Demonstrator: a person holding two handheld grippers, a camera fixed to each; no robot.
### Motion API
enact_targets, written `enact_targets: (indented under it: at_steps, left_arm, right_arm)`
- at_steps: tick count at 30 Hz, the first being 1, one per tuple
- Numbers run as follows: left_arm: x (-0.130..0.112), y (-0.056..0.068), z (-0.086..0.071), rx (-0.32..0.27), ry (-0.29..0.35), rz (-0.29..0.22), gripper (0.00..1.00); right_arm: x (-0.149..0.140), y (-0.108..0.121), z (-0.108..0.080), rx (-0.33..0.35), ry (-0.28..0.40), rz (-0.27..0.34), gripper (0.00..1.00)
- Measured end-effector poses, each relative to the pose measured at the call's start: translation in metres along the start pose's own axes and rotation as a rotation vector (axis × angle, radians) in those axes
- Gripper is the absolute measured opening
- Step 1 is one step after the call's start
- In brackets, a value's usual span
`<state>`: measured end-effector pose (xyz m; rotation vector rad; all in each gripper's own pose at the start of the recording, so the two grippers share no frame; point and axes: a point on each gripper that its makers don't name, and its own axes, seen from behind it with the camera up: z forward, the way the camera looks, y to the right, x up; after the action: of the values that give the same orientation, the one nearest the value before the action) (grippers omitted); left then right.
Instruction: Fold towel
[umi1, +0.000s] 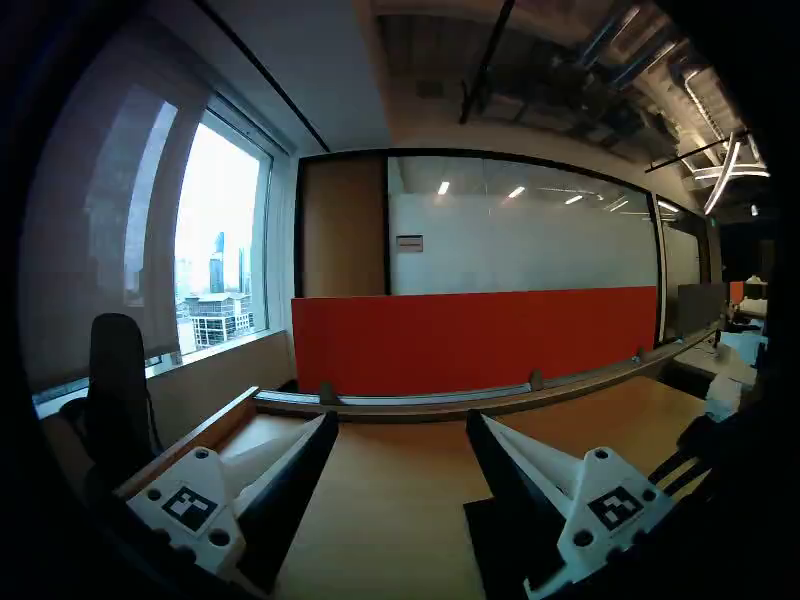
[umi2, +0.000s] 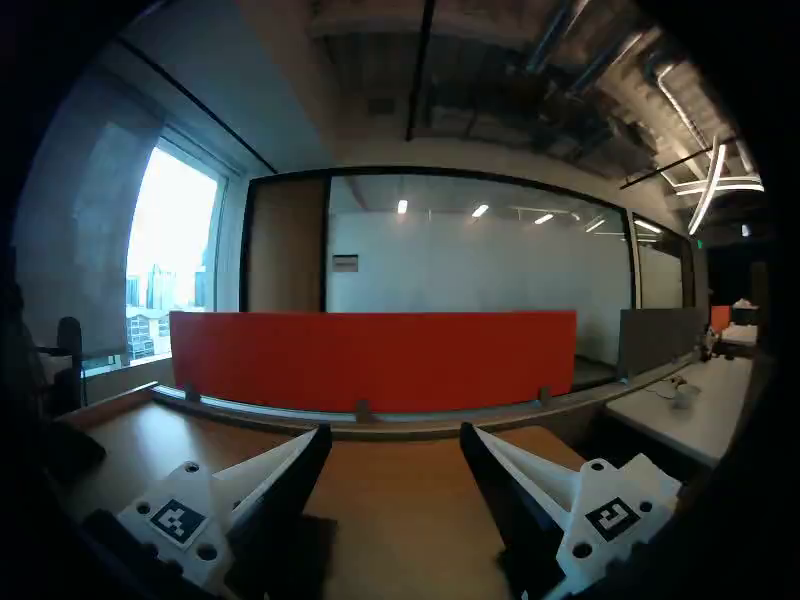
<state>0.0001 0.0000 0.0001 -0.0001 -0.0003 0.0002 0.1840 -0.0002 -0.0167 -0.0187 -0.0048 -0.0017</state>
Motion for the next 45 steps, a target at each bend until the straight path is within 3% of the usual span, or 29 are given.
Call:
enact_targets:
  at_steps: [8, 17, 34, 45]
  left_arm:
    - [0.001, 0.005, 0.004, -0.037, -0.030, 0.008, 0.95]
    - [-0.003, 0.023, 0.008, -0.128, -0.076, 0.027, 0.95]
    - [-0.036, 0.065, -0.002, -0.371, -0.201, 0.088, 0.95]
    - [-0.067, 0.076, -0.013, -0.446, -0.261, 0.143, 0.95]
  right_arm:
    - [0.004, -0.015, 0.000, 0.052, -0.045, -0.052, 0.99]
    - [0.001, -0.037, 0.004, 0.164, -0.098, -0.106, 1.00]
    - [-0.039, -0.088, -0.022, 0.497, -0.281, -0.303, 1.00]
    - [-0.064, -0.093, -0.029, 0.541, -0.361, -0.315, 1.00]
